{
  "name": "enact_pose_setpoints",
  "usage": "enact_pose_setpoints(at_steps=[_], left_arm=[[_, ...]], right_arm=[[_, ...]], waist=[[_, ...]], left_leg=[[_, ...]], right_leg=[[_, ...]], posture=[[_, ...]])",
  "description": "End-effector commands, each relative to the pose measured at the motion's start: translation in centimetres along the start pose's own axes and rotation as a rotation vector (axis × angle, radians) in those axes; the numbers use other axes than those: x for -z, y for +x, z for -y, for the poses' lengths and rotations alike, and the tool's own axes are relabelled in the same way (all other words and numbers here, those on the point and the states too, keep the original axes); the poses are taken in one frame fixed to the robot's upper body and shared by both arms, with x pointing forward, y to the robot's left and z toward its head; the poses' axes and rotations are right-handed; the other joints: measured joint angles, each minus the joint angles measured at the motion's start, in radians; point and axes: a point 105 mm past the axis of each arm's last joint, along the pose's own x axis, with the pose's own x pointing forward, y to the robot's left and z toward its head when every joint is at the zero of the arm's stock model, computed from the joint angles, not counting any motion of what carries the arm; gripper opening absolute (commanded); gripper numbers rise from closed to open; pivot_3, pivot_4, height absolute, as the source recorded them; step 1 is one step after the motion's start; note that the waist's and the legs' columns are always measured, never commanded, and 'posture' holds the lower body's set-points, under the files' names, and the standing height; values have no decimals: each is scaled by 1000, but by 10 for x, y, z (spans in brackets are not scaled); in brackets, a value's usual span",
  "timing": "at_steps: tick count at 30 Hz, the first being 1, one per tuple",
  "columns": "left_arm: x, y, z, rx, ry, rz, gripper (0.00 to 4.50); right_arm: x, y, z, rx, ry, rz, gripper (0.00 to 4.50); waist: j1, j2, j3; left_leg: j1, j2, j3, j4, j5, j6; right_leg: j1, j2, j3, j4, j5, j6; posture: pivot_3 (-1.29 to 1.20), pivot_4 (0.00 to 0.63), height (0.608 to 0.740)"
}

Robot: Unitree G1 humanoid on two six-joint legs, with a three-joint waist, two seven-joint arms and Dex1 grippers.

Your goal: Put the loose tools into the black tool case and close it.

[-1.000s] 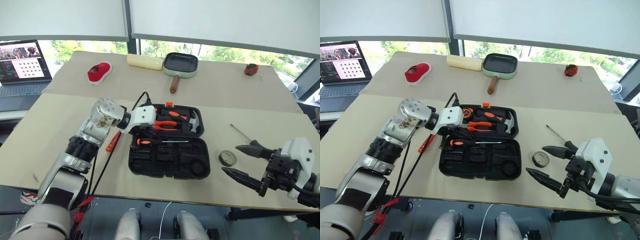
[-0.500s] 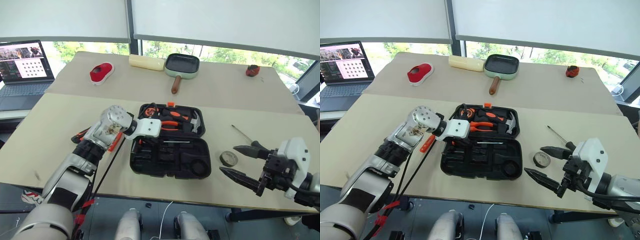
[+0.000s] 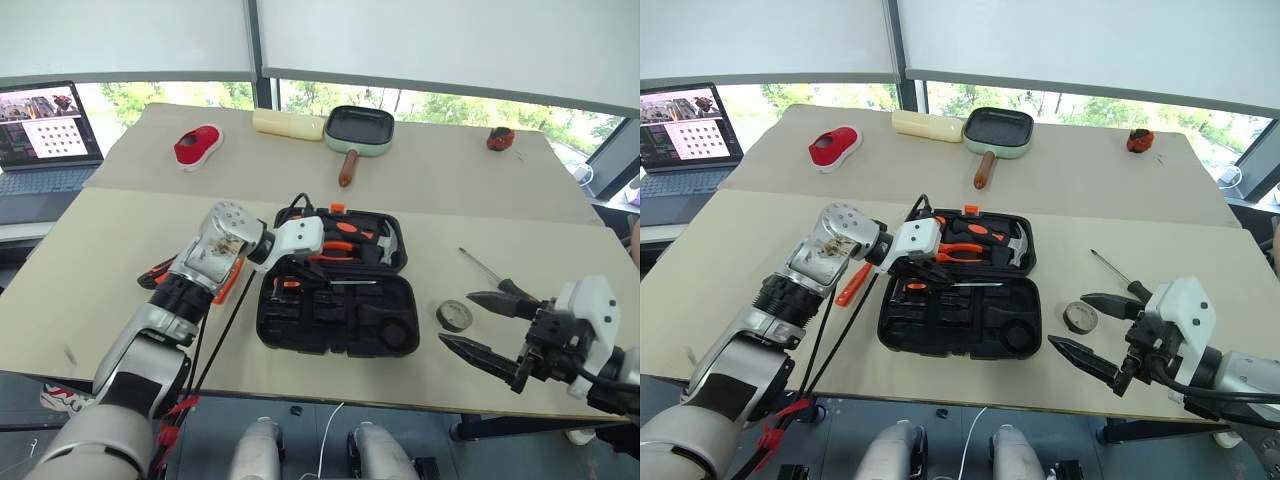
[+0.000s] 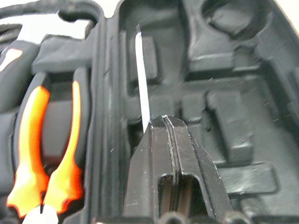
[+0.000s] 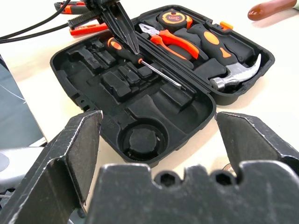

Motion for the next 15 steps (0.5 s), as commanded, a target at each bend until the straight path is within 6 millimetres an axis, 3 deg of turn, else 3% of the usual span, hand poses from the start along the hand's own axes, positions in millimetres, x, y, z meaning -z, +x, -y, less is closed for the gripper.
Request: enact_pose_setpoints(at_steps=[1, 11, 15], left_arm=[[2, 5, -6, -31, 83, -52, 30], [28, 18, 2, -2, 121, -140, 30], [18, 15, 3, 5, 111, -73, 30]], right_arm=[[-7, 0, 0, -1, -30, 20, 4500], [-6, -1, -2, -3, -23, 19, 4500], [-2, -3, 0, 18, -33, -1, 4500]], waist=[[0, 0, 0], [3, 0, 0], [2, 0, 0]], left_leg=[[0, 0, 0, 0, 0, 0], [2, 0, 0, 0, 0, 0], [7, 0, 0, 0, 0, 0]], right_leg=[[0, 0, 0, 0, 0, 0], [2, 0, 0, 0, 0, 0], [8, 0, 0, -2, 0, 0]], posture=[[0, 150, 740], [0, 150, 740], [0, 150, 740]])
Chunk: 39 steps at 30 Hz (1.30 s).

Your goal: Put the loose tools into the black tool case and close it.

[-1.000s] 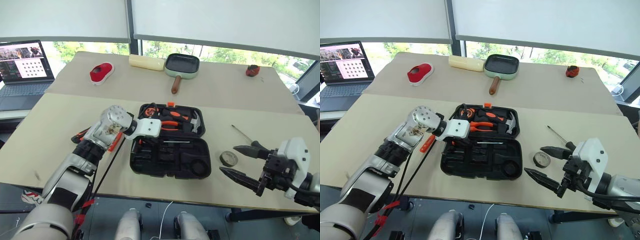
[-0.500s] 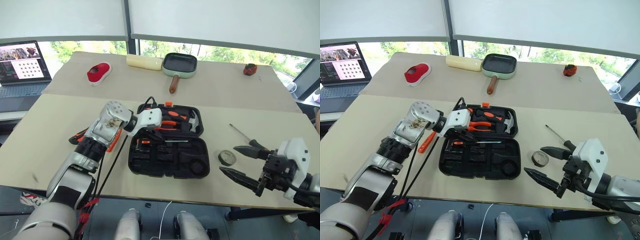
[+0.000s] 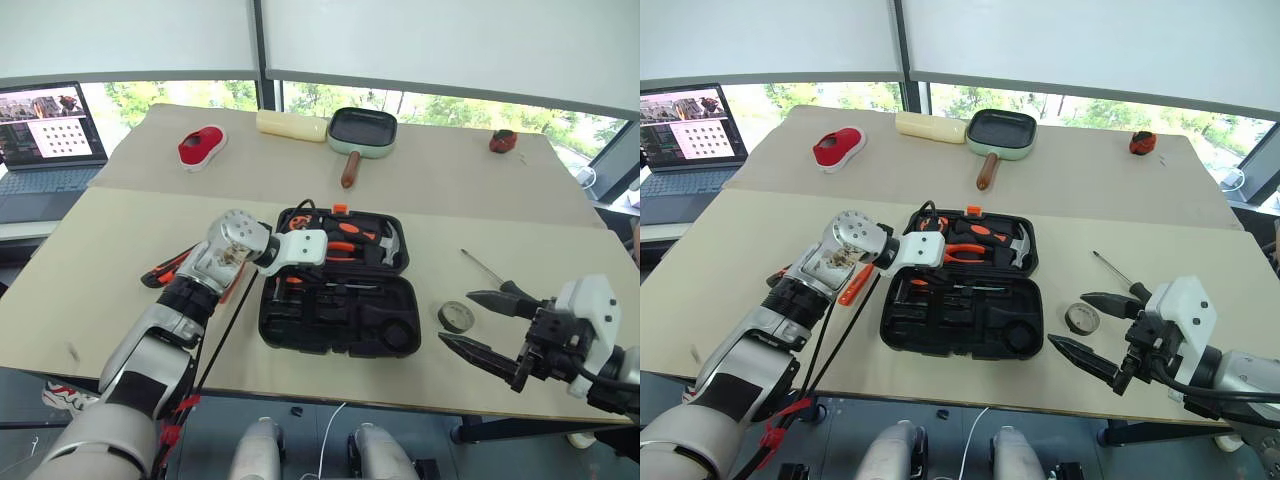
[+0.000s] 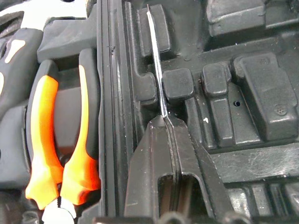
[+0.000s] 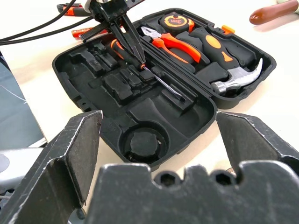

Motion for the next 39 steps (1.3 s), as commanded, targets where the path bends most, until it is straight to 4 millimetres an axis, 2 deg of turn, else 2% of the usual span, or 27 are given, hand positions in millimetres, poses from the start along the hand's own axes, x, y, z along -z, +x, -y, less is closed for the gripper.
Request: enact_pose_setpoints(at_steps=[1, 3, 6, 7, 9, 12, 13, 15, 16, 17, 22, 26, 30, 34, 39], left_arm=[[-1, -2, 3, 20, -66, 47, 30], [-16, -13, -5, -13, -109, 158, 30], [-38, -43, -11, -43, -170, 347, 745], [-46, -56, -10, -39, -187, 411, 1134], [-57, -79, 2, 44, -239, 476, 1893], [-69, -98, 27, 163, -253, 499, 2950], [-72, -101, 32, 185, -259, 503, 3192], [-78, -103, 42, 223, -266, 512, 4007], [-80, -102, 46, 231, -266, 514, 4115], [-83, -101, 49, 239, -268, 517, 4469], [-89, -100, 61, 252, -247, 513, 4469], [-90, -98, 64, 224, -232, 492, 4469], [-91, -97, 65, 203, -234, 492, 4469], [-90, -97, 65, 167, -231, 480, 4469], [-87, -98, 63, 151, -236, 473, 4500]], right_arm=[[-1, -5, 2, 38, -33, -5, 4500], [3, -9, 9, 88, -32, -22, 4500], [20, -31, 27, 226, 5, -75, 4500], [26, -42, 34, 284, 29, -93, 4500], [37, -68, 44, 378, 63, -133, 4500], [52, -101, 57, 478, 91, -204, 4500], [56, -108, 61, 497, 95, -220, 4500], [64, -113, 75, 527, 94, -253, 4500], [67, -112, 83, 532, 90, -258, 4500], [69, -109, 93, 535, 81, -262, 4500], [75, -83, 133, 494, 47, -281, 4500], [87, -61, 156, 457, 82, -307, 4500], [94, -47, 167, 441, 118, -302, 4500], [103, -24, 163, 363, 206, -290, 4500], [108, -18, 161, 341, 214, -282, 3111]], waist=[[0, 0, 0], [-2, 0, 0], [-2, 0, 1], [-1, 0, 1], [-3, 0, 1], [-5, 3, -1], [-7, 4, -2], [-10, 4, -1], [-12, 5, -1], [-16, 4, -1], [-29, 7, 0], [-31, 10, 2], [-21, 11, 2], [-24, 10, 2], [-23, 10, 2]], left_leg=[[3, 0, 0, -1, 0, 0], [4, 0, 0, -1, 0, 0], [2, 1, 0, -2, 0, 0], [1, 1, -1, -1, 0, 0], [-2, 1, -1, -1, 0, 0], [-2, 1, -1, -2, 0, 0], [-2, 1, -1, -2, 0, 0], [2, 1, -1, -2, 0, 0], [5, 1, -1, -2, 0, 0], [5, 1, -1, -2, 0, 0], [9, 1, 0, -4, 0, 0], [10, 0, 0, -7, 0, 0], [9, -1, 0, -8, 0, 0], [8, -1, 0, -8, 0, 0], [8, -1, 0, -8, 0, 0]], right_leg=[[3, 0, 0, -1, 0, 0], [4, 0, 0, -2, 0, 0], [2, 0, -1, -2, 0, 0], [1, 0, -1, -2, 0, 0], [0, 0, -2, -3, 0, 0], [-2, 0, -2, -2, 0, 0], [-1, 0, -2, -3, 0, 0], [3, 0, -2, -3, -1, 0], [5, 0, -2, -5, -5, 5], [6, -1, -1, -5, -6, 5], [7, 0, 0, -5, -6, 3], [7, 0, 1, -5, -3, -2], [6, 0, 1, -5, -4, -2], [6, 0, 1, -6, -4, -1], [6, 0, 1, -5, -4, -1]], posture=[[0, 150, 740], [0, 150, 740], [0, 150, 740], [0, 150, 740], [0, 150, 740], [0, 150, 740], [0, 150, 740], [0, 150, 740], [0, 150, 740], [0, 150, 740], [0, 150, 740], [0, 150, 740], [0, 150, 740], [0, 150, 740], [0, 150, 740]])
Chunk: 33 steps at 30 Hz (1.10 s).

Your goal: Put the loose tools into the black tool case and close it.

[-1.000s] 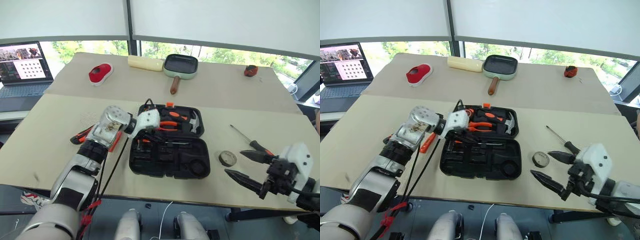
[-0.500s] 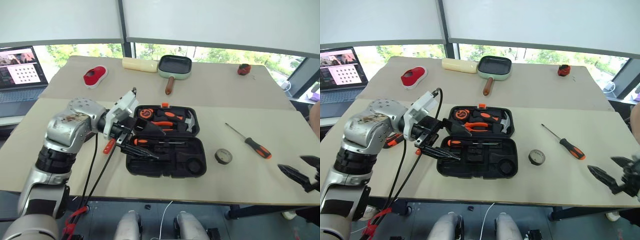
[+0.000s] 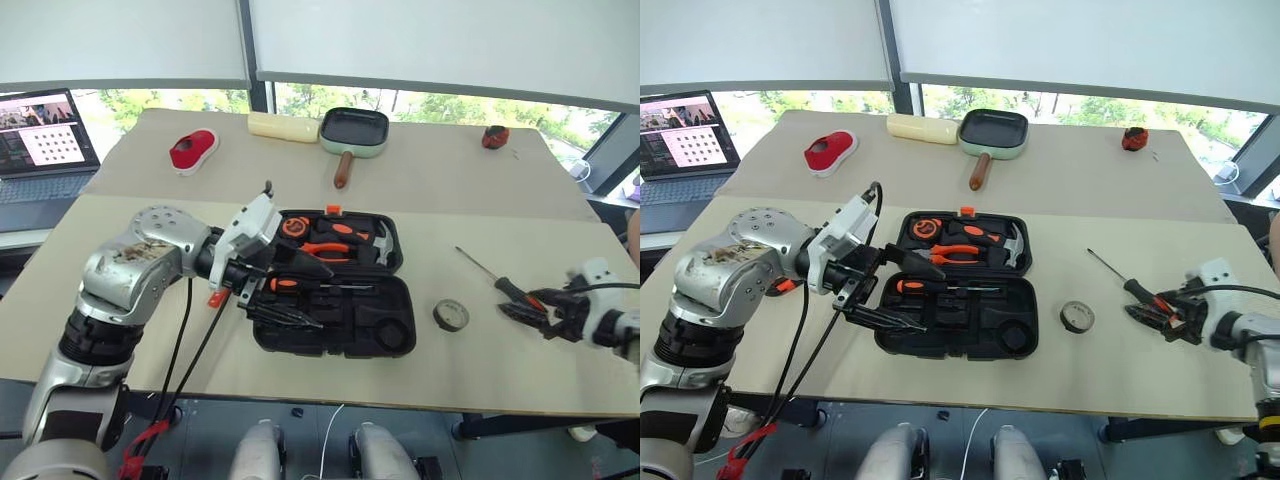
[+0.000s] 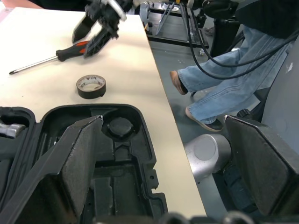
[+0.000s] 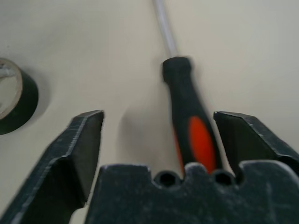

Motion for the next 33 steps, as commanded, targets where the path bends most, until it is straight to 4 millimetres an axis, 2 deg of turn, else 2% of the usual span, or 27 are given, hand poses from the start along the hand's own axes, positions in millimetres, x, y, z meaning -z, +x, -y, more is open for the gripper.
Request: enact_pose_setpoints(at_steps=[1, 3, 4, 5, 6, 7, 9, 11, 14, 17, 20, 23, 26, 29, 33], left_arm=[[-6, -4, 1, -14, 39, 5, 4500], [-5, -5, 0, -22, 38, -1, 4500], [-4, -5, 0, -27, 39, -6, 4500], [-2, -7, 0, -34, 36, -12, 4500], [-1, -7, 0, -38, 35, -16, 4500], [1, -11, 1, -50, 20, -23, 4500], [9, -20, 5, -70, -14, -51, 4500], [18, -27, 11, -76, -39, -85, 4500], [30, -35, 20, -75, -66, -133, 4500], [36, -39, 23, -81, -68, -164, 4500], [35, -40, 20, -103, -62, -161, 4500], [34, -39, 18, -114, -54, -155, 4500], [34, -36, 16, -124, -33, -158, 4500], [34, -36, 13, -138, -21, -156, 4500], [34, -36, 11, -158, -18, -148, 4500]], right_arm=[[-6, -3, 2, -1, -22, 24, 2719], [-4, -5, 4, 9, -18, 27, 2069], [-4, -6, 6, 15, -20, 29, 1894], [-5, -9, 7, 22, -27, 34, 1409], [-5, -10, 8, 27, -33, 39, 1117], [-14, -13, 8, 24, -45, 69, 1046], [-44, -15, -5, -37, -109, 148, 1046], [-69, -13, -31, -150, -202, 192, 1046], [-96, -4, -87, -373, -341, 217, 1046], [-105, 7, -138, -579, -516, 184, 1046], [-109, 21, -172, -712, -661, 150, 1046], [-116, 42, -185, -706, -782, 137, 1046], [-119, 60, -187, -689, -890, 101, 1046], [-118, 66, -183, -695, -905, 83, 1046], [-114, 67, -179, -708, -921, 80, 1046]], waist=[[0, 0, 0], [-1, 0, 0], [-1, 0, 0], [-1, 0, 0], [-1, 0, 0], [-2, 0, 0], [-4, 1, 0], [-14, 3, 2], [-27, 4, 2], [-27, 4, 3], [-10, 2, 4], [3, 0, 5], [6, 0, 5], [13, 0, 5], [16, 0, 5]], left_leg=[[0, 0, 0, 0, 0, 0], [0, 0, 0, 0, 0, 0], [0, 0, 0, 0, 0, 0], [0, 0, 0, 0, 0, 0], [0, 0, 0, 0, 0, 0], [0, 0, 0, 0, 0, 0], [1, 0, 1, -1, 0, 0], [1, 0, 2, -2, 0, 0], [2, 1, 2, -3, 0, 0], [2, 2, 1, -4, 0, 0], [1, 2, 2, -4, 0, 0], [-1, 1, 3, -3, 0, 0], [-6, 1, 4, -2, 0, -1], [-13, 1, 3, 0, 1, -1], [-14, 1, 3, 0, 1, -1]], right_leg=[[0, 0, 0, 0, 0, 0], [0, 0, 0, 0, 0, 0], [0, 0, 0, 0, 0, 0], [0, 0, 0, 0, 0, 0], [0, 0, 0, 0, 0, 0], [0, 0, 0, 0, 0, 0], [0, 0, 0, 0, 0, 0], [-1, 0, 2, 0, 0, 0], [-2, 1, 2, 1, 0, 0], [-2, 1, 1, 1, -1, -1], [-2, 0, 0, 0, -1, -1], [-4, -1, 0, 0, -1, -1], [-10, -1, 0, 2, 0, -1], [-19, 0, 0, 7, 0, -2], [-19, 0, 0, 7, 0, -2]], posture=[[0, 150, 740], [0, 150, 740], [0, 150, 740], [0, 150, 740], [0, 150, 740], [0, 150, 740], [0, 150, 740], [0, 150, 740], [0, 150, 740], [0, 150, 740], [0, 150, 740], [0, 150, 740], [0, 150, 740], [0, 150, 740], [0, 150, 740]])
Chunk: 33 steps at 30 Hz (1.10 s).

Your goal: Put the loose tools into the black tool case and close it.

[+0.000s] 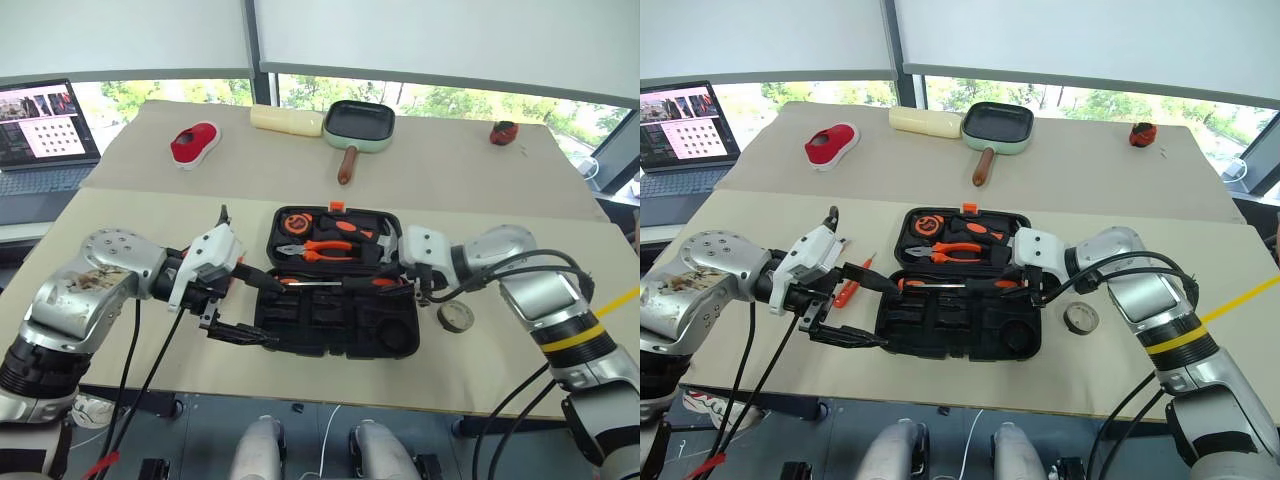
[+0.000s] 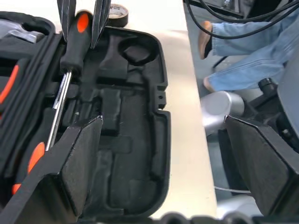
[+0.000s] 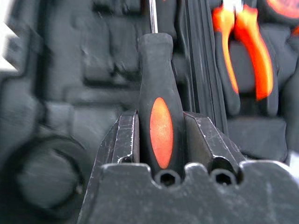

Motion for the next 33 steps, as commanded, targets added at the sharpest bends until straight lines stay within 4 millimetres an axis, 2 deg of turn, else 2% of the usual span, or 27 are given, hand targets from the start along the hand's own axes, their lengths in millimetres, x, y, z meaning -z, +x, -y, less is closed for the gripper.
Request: enact_pose_setpoints(at_steps=[1, 11, 16, 19, 25, 27, 29, 30, 33], left_arm=[[-8, -2, -1, -20, 50, 9, 4500], [-6, -4, -4, -29, 67, -2, 4500], [-8, -1, -4, -20, 82, 1, 4500], [-8, -1, -3, -17, 85, 1, 4500], [-8, -1, -5, -15, 91, 0, 4500], [-8, 0, -7, -17, 93, 4, 4500], [-9, 0, -8, -19, 95, 6, 4500], [-9, 1, -9, -20, 96, 8, 4500], [-9, 1, -11, -22, 99, 10, 4500]], right_arm=[[-8, -5, 4, 7, -68, 19, 1046], [0, -4, -11, -13, -34, 12, 1046], [1, 1, -13, 18, 58, 52, 1046], [-1, -1, -10, 46, 122, 85, 1046], [3, -7, -19, 17, 96, 64, 1046], [0, -7, -18, 24, 57, 65, 2047], [-4, -6, -16, 28, 46, 78, 2467], [-7, -7, -14, 29, 49, 85, 2902], [-13, -9, -9, 35, 55, 101, 3779]], waist=[[-1, 0, 0], [-4, 0, 0], [-3, 0, 0], [-3, 0, 0], [-1, 0, 0], [-2, 0, 0], [-2, 0, 0], [-2, 0, 0], [-2, 0, 0]], left_leg=[[0, 0, 0, 0, 0, 0], [0, 0, 0, 0, 0, 0], [0, 0, 0, 0, 0, 0], [0, 0, 0, 1, 0, 0], [0, 0, 0, 1, 0, 0], [0, 0, 0, 1, 0, 0], [0, 0, 0, 1, 0, 0], [0, 0, 0, 1, 0, 0], [0, 0, 0, 1, 0, 0]], right_leg=[[0, 0, 0, 0, 0, 0], [0, 0, 0, 1, 0, 0], [0, 0, 0, 1, 0, 0], [0, 0, 0, 1, 0, 0], [1, 0, 0, 1, 0, 0], [1, 0, 0, 1, 0, 0], [1, 1, 0, 1, 0, 0], [0, 1, 0, 1, 0, 0], [0, 1, 0, 1, 0, 0]], posture=[[0, 150, 740], [0, 150, 740], [0, 150, 740], [0, 150, 740], [0, 150, 740], [0, 150, 740], [0, 150, 740], [0, 150, 740], [0, 150, 740]])
